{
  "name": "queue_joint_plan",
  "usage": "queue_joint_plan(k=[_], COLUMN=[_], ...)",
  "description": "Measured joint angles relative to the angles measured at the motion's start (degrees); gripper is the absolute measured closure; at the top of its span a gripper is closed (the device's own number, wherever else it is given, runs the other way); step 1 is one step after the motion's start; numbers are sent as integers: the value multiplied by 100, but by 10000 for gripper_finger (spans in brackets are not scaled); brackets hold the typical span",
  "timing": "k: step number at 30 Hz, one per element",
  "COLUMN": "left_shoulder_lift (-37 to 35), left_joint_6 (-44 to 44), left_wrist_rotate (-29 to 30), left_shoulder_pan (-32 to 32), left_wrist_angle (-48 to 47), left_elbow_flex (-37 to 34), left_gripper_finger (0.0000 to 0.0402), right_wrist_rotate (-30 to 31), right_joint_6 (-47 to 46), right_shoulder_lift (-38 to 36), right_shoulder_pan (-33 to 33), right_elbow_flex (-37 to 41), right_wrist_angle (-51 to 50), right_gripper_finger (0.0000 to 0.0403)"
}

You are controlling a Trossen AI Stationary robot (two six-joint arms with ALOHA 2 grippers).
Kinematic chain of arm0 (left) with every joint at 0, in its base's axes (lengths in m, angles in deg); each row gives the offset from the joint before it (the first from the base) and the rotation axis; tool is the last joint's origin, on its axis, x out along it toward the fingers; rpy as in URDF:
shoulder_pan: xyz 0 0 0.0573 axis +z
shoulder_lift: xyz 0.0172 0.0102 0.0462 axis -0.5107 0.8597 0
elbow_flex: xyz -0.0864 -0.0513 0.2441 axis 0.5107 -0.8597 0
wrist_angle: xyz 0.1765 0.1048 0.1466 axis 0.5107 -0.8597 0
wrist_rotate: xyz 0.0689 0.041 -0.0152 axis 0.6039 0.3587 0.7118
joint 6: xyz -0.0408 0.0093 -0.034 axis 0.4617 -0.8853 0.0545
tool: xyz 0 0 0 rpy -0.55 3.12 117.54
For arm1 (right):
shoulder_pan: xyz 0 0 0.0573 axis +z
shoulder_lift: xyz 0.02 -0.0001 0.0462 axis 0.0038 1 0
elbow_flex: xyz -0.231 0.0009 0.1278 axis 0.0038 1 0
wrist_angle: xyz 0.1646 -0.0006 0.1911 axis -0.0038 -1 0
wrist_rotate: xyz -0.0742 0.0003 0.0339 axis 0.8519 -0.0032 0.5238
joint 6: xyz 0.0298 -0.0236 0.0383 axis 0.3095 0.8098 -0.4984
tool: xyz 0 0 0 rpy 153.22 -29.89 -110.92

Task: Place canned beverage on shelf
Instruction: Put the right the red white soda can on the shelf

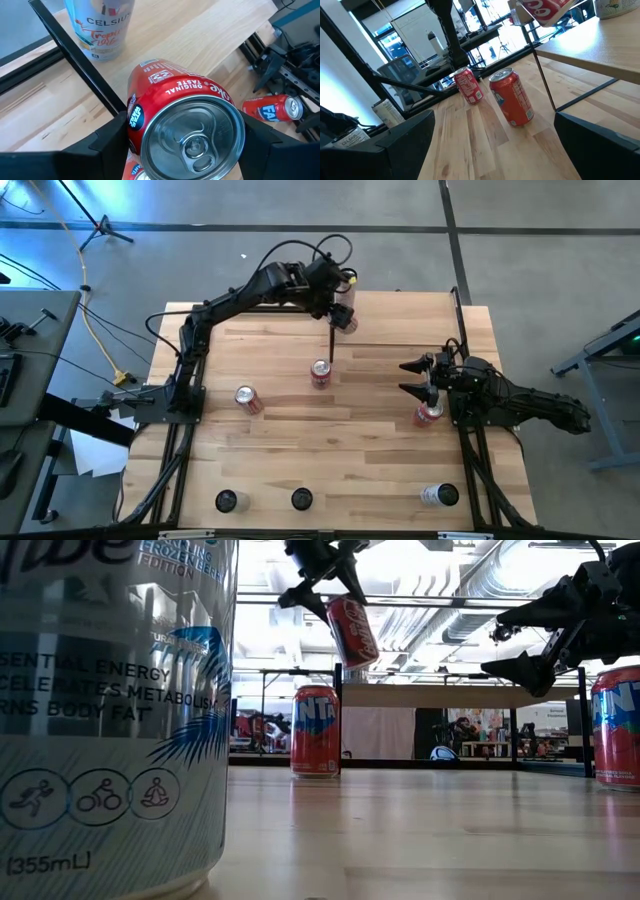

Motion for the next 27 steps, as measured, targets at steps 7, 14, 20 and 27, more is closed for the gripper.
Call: queue_joint_plan(k=[7, 14, 20, 27], left_shoulder_lift=[4, 4, 4, 4], left_joint_6=[-92, -17, 47, 55], left_wrist_rotate=[-81, -323, -501, -638], left_shoulder_pan=[-11, -359, -809, -1259], left_wrist_angle=[-7, -112, -273, -738], left_elbow_flex=[0, 0, 0, 0], left_gripper_finger=[147, 147, 147, 147], right_wrist_rotate=[0, 0, 0, 0], right_joint_6=[0, 0, 0, 0], right_shoulder_lift=[0, 0, 0, 0], right_shoulder_pan=[2, 0, 1, -1], right_elbow_flex=[1, 1, -1, 1], right_wrist_angle=[0, 0, 0, 0], right_gripper_finger=[4, 4, 4, 4])
